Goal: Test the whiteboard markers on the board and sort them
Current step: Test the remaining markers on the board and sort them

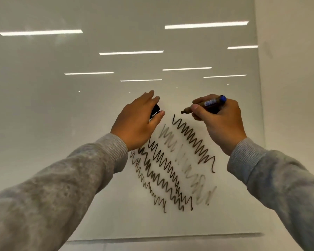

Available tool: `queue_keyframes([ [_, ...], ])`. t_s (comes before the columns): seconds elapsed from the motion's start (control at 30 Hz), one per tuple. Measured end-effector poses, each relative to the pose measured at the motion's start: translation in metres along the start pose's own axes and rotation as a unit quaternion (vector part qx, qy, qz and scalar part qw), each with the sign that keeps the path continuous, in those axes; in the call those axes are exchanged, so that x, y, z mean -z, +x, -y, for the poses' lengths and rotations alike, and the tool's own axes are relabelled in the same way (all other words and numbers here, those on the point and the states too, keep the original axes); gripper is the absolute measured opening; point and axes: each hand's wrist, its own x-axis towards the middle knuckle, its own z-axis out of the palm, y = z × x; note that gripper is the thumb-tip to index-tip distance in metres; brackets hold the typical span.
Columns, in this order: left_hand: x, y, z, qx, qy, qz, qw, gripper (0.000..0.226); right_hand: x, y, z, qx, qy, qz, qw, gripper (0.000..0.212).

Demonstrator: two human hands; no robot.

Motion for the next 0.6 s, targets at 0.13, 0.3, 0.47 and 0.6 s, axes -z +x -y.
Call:
queue_keyframes([
  [0.13, -0.018, 0.017, -0.006, -0.010, 0.064, 0.019, 0.998, 0.061, 0.000, 0.020, -0.009, 0.093, -0.120, -0.001, 0.988, 0.020],
  [0.3, -0.038, 0.016, -0.003, 0.012, 0.122, 0.009, 0.992, 0.065, -0.001, 0.025, -0.022, 0.142, -0.155, 0.017, 0.978, 0.018],
  [0.47, -0.040, 0.014, -0.006, 0.013, 0.142, 0.008, 0.990, 0.066, 0.008, 0.019, -0.028, 0.178, -0.171, 0.030, 0.969, 0.019],
  [0.6, -0.043, 0.012, -0.004, 0.012, 0.153, 0.007, 0.988, 0.066, 0.015, 0.017, -0.032, 0.175, -0.179, 0.023, 0.968, 0.022],
])
